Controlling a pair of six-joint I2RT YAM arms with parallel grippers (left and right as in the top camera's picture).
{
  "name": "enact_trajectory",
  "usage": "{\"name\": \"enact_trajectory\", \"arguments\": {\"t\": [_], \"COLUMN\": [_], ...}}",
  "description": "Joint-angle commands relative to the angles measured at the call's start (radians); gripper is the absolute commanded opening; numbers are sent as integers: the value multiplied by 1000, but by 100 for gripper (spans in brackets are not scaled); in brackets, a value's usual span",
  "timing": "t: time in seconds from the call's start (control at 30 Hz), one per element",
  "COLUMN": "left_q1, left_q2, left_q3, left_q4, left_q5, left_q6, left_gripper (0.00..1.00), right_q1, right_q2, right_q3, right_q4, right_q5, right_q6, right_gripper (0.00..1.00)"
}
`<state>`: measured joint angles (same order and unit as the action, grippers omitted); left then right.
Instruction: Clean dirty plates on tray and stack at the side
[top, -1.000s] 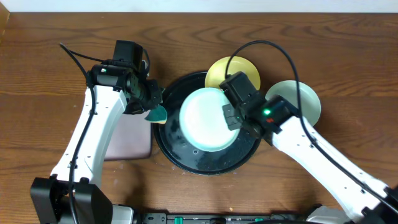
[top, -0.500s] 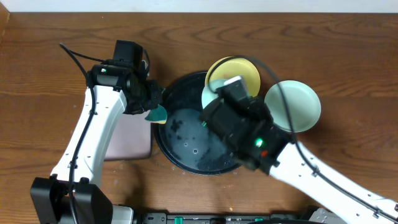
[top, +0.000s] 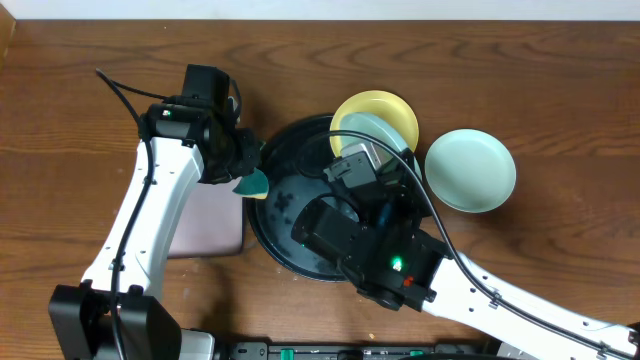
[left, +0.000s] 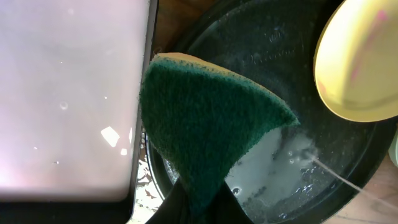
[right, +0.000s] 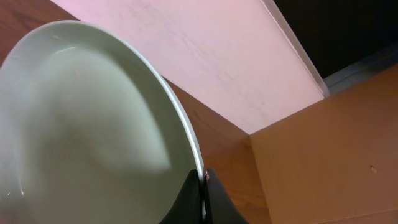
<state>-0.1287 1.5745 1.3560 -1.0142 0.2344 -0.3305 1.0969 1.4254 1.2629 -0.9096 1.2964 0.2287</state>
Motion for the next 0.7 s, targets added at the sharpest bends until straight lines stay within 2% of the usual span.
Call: {"name": "enact_trajectory", "arguments": {"t": [0.0, 0.23, 0.43, 0.67], "left_q1": [1, 1, 1, 1], "left_q2": [-13, -13, -13, -13], "left_q3": [0, 0, 0, 0], "left_q4": [-2, -2, -2, -2], "left_q5": [8, 8, -3, -3], "left_q6": [23, 23, 23, 23], "left_gripper": [8, 8, 7, 7], "right_q1": [-21, -183, -428, -773], "right_q2": [-13, -13, -16, -19], "right_q3": [17, 17, 17, 17], "right_q4": [-3, -43, -45, -50], "right_q5": [-58, -511, -878, -1138], "right_q6": [6, 176, 175, 125], "right_gripper": [1, 1, 1, 1]}}
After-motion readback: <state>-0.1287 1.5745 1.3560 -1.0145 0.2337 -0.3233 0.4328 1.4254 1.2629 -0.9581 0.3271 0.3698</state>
